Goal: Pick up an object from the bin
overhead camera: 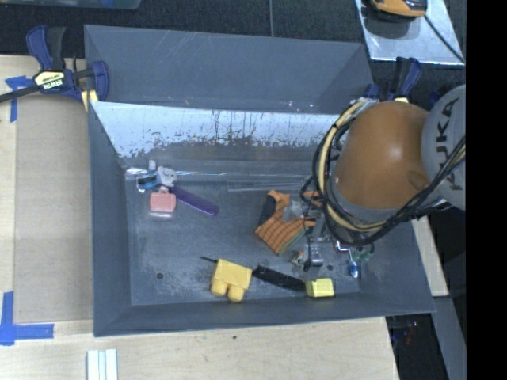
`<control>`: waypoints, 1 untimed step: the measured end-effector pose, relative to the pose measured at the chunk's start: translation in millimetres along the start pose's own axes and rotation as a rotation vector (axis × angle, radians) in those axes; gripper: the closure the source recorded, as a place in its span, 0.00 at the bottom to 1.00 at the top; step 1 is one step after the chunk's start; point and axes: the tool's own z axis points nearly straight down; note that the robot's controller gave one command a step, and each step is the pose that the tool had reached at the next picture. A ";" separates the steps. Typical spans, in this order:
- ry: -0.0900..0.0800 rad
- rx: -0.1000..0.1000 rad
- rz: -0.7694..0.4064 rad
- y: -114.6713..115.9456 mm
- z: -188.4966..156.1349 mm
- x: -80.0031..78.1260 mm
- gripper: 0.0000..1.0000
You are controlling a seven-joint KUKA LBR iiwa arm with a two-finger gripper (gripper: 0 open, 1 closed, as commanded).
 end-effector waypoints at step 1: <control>-0.005 0.000 0.000 0.0 -2.0 -1.4 0.00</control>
Offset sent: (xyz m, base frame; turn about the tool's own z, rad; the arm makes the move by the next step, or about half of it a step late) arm 0.0000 -0.0318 -0.1032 0.1594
